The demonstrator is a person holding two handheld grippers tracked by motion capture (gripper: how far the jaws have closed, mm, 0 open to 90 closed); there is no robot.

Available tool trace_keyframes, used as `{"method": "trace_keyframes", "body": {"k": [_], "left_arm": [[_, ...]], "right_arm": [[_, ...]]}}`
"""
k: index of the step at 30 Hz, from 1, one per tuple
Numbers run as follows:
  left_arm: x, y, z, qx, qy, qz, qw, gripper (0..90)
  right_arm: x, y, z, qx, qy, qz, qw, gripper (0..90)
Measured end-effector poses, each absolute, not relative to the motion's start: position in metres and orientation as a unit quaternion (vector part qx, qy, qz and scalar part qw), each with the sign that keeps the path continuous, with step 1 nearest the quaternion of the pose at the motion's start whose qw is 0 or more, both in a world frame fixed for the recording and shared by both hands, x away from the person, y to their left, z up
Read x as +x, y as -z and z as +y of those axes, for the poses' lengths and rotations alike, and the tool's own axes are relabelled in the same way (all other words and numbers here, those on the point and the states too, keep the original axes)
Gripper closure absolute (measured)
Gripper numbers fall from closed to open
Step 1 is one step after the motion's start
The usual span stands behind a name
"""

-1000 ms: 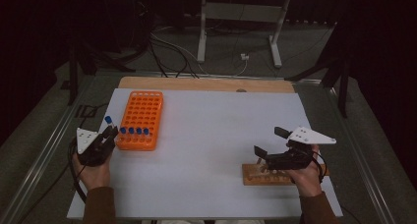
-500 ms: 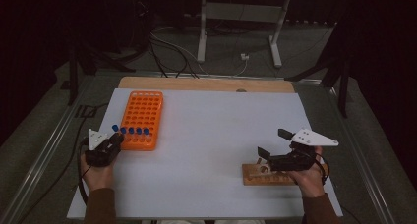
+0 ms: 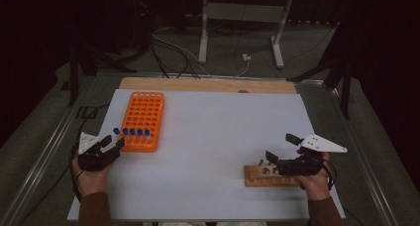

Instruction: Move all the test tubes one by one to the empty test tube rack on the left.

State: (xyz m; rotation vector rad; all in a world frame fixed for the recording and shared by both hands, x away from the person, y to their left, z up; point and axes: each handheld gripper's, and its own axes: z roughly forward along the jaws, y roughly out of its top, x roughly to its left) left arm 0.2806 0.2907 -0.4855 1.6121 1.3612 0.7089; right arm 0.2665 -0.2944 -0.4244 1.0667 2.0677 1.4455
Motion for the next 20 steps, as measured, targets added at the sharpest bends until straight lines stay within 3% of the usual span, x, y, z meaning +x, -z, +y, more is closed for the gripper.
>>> {"method": "trace_keyframes", "body": {"k": [4, 7, 9, 12, 20], "left_arm": [[0.267, 0.473, 0.289, 0.634, -0.289, 0.529, 0.485, 33.4], [0.258, 0.462, 0.281, 0.627, -0.296, 0.509, 0.511, 19.1], [0.252, 0.457, 0.273, 0.625, -0.303, 0.499, 0.519, 14.9], [0.245, 0.454, 0.261, 0.633, -0.305, 0.487, 0.519, 1.6], [0.237, 0.446, 0.242, 0.646, -0.318, 0.46, 0.519, 0.7]], "right_arm": [[0.264, 0.43, -0.299, 0.381, -0.522, 0.735, 0.205, 0.0], [0.261, 0.433, -0.303, 0.383, -0.53, 0.727, 0.209, 0.0], [0.259, 0.435, -0.305, 0.382, -0.533, 0.724, 0.214, 0.0], [0.254, 0.438, -0.307, 0.378, -0.536, 0.72, 0.227, 0.0], [0.247, 0.443, -0.307, 0.373, -0.536, 0.717, 0.245, 0.0]]}}
